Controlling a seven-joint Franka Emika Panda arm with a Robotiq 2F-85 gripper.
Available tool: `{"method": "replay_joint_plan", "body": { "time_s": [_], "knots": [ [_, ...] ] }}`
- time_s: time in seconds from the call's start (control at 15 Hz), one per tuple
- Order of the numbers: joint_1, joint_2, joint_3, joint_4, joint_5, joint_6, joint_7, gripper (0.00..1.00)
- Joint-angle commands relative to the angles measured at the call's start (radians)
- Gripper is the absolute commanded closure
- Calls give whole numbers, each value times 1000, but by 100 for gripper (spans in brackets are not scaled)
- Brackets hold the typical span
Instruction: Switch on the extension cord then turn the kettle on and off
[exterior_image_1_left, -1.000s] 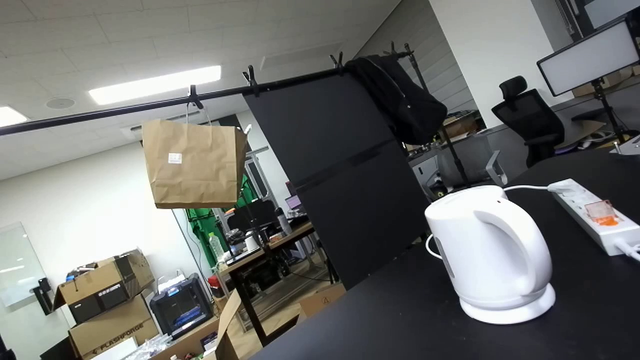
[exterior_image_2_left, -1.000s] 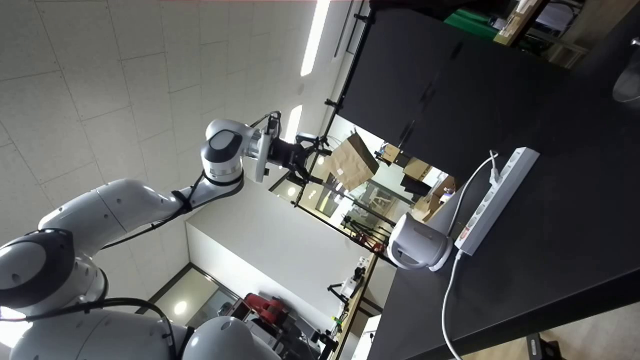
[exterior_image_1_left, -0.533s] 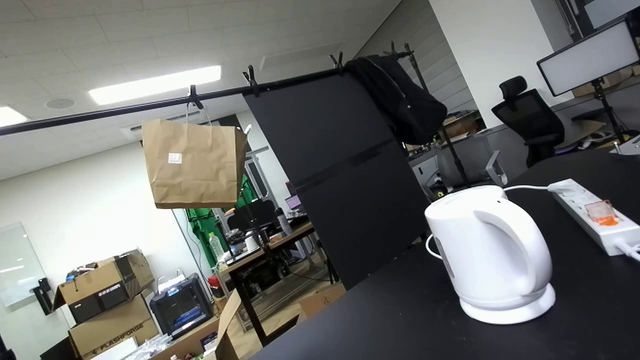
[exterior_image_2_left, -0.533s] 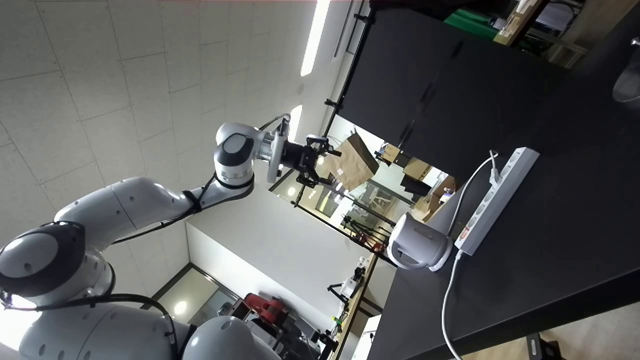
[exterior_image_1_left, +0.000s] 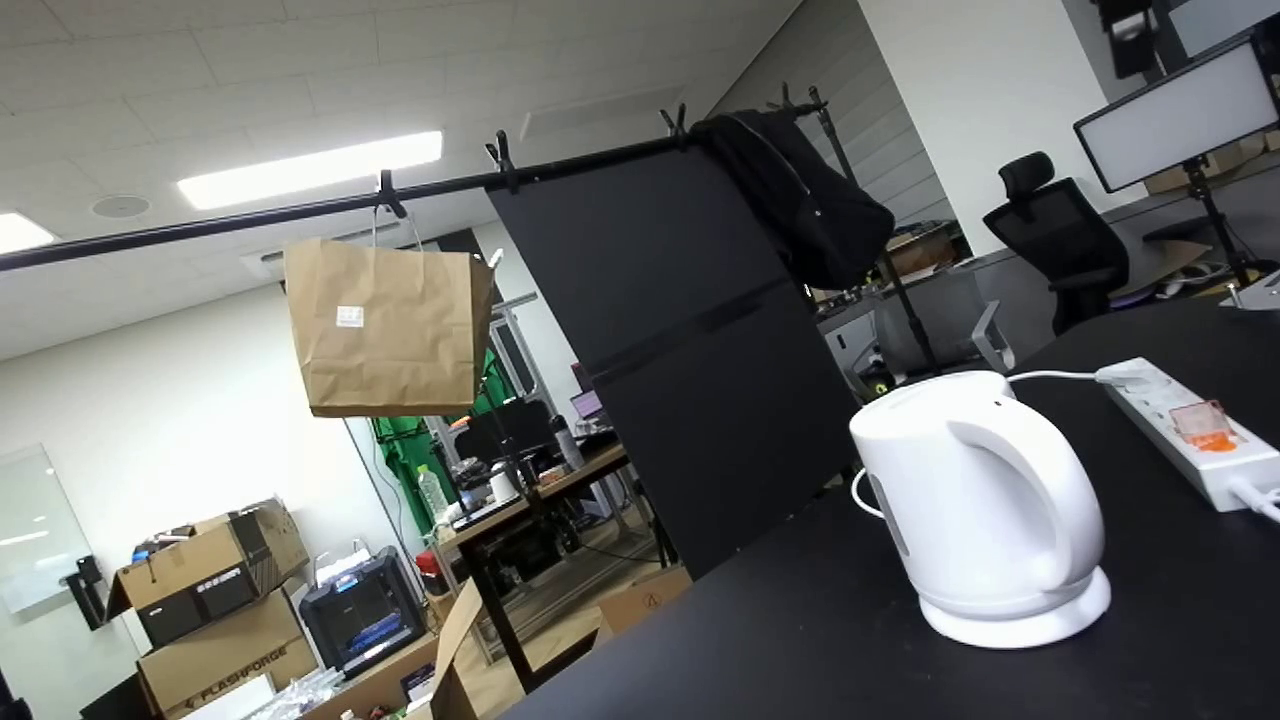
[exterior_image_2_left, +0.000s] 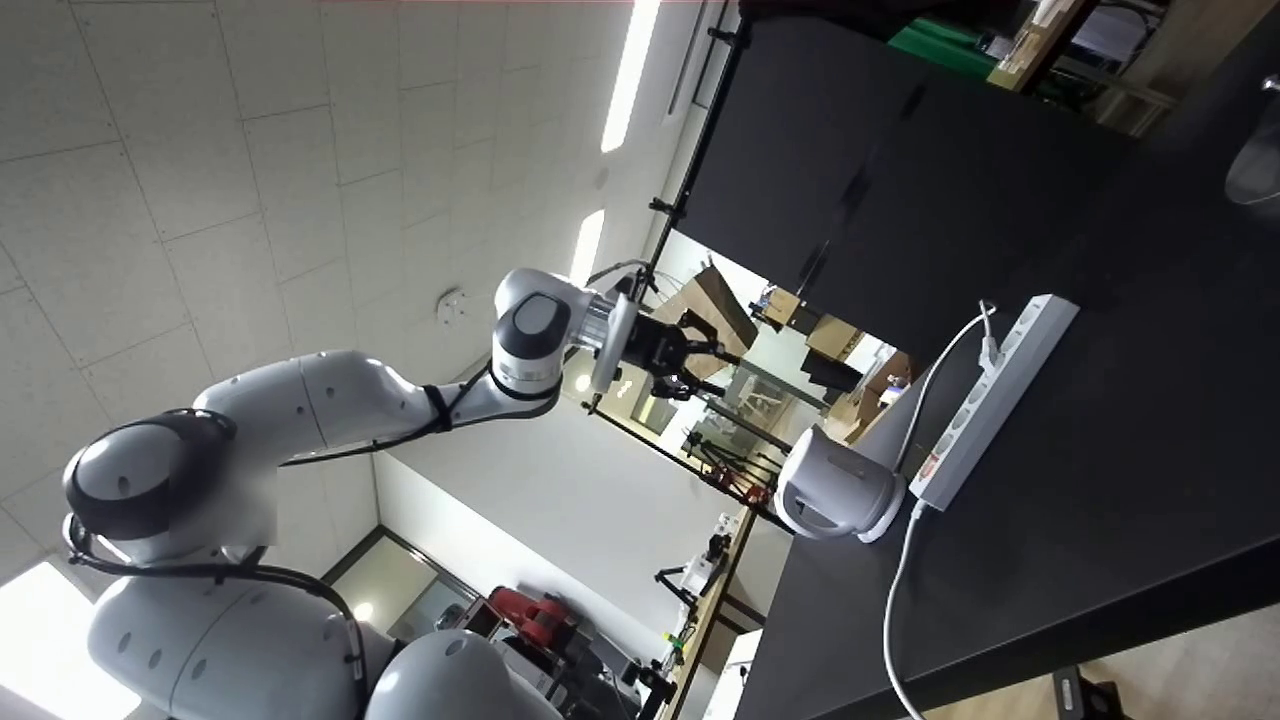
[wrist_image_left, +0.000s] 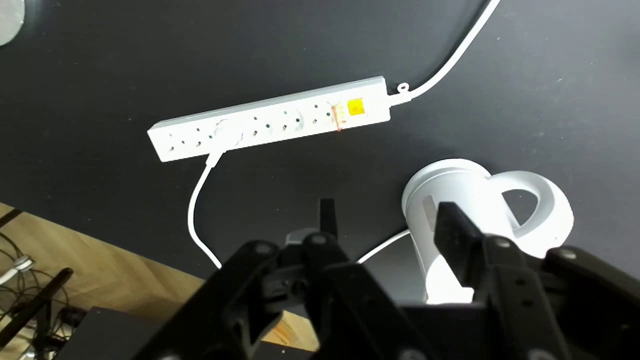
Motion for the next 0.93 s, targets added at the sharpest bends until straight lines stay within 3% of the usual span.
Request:
{"method": "replay_joint_plan", "body": {
  "time_s": [0.0, 0.27, 0.87],
  "knots": [
    [1, 35, 7, -11, 46, 38, -45, 75],
    [-3, 84, 16, -26, 74, 87, -96, 99],
    [-25, 164, 45, -28, 60, 129, -103, 99]
  ]
}}
